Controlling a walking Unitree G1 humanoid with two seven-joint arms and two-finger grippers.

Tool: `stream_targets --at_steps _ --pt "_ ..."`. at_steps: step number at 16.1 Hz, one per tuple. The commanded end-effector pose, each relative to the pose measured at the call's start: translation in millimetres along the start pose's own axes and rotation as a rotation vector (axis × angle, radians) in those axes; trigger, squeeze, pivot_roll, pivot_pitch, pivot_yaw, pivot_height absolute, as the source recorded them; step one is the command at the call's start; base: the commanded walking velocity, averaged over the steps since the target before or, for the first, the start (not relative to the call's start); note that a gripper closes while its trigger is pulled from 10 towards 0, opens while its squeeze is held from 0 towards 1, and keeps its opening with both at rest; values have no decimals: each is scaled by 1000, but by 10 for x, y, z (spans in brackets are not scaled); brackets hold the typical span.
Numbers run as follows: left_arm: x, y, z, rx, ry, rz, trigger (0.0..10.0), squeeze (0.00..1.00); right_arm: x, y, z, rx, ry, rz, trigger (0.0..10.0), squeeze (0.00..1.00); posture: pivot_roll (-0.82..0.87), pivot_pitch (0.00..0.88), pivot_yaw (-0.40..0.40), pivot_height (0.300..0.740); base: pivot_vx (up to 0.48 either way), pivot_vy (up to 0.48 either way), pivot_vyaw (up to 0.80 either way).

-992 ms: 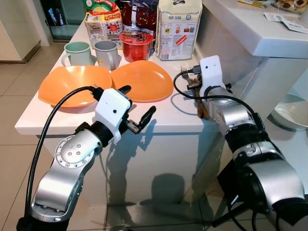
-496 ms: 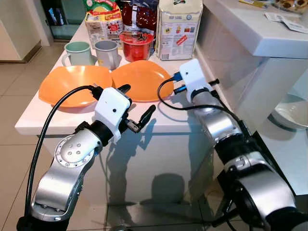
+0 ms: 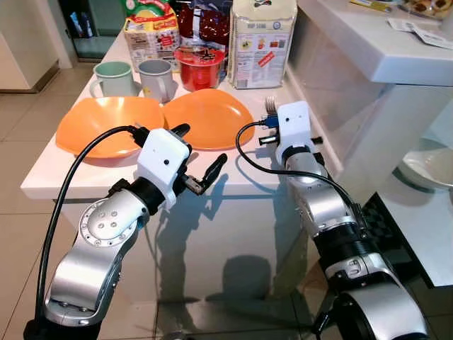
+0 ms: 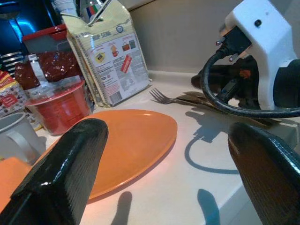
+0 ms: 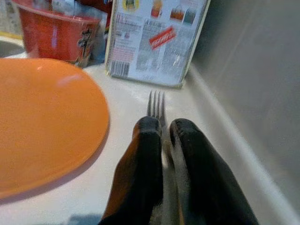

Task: Setting the table

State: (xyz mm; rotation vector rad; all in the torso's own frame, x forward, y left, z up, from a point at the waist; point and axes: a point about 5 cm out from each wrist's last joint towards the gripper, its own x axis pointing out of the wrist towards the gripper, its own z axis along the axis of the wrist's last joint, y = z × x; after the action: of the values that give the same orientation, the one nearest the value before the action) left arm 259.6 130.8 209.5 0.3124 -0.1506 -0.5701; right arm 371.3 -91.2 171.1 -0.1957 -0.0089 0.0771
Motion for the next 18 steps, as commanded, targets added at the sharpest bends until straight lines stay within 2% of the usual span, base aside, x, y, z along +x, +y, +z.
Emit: stream_targets --at_steps 1,7,11,14,15,18 --pt "-5 -15 22 3 -7 -3 10000 0 -10 -20 7 31 21 3 10000 1000 65 0 -30 740 0 0 0" --pt "-4 -31 17 0 -6 -10 10000 0 47 -138 -102 146 174 19 10000 1000 64 0 -33 740 0 0 0" --pt "-2 -34 19 -1 -7 -10 10000 0 67 -219 -123 211 202 3 10000 1000 60 0 -33 740 0 0 0" --pt "5 -32 16 0 -6 -12 10000 0 144 -259 -141 266 250 22 10000 1000 61 0 -33 740 0 0 0" --pt "5 -30 16 0 -5 -11 10000 0 164 -274 -142 278 259 25 10000 0 63 0 -33 740 0 0 0" --pt "1 -23 17 1 -2 -10 10000 0 208 -288 -160 302 303 54 10000 0 64 0 -31 740 0 0 0"
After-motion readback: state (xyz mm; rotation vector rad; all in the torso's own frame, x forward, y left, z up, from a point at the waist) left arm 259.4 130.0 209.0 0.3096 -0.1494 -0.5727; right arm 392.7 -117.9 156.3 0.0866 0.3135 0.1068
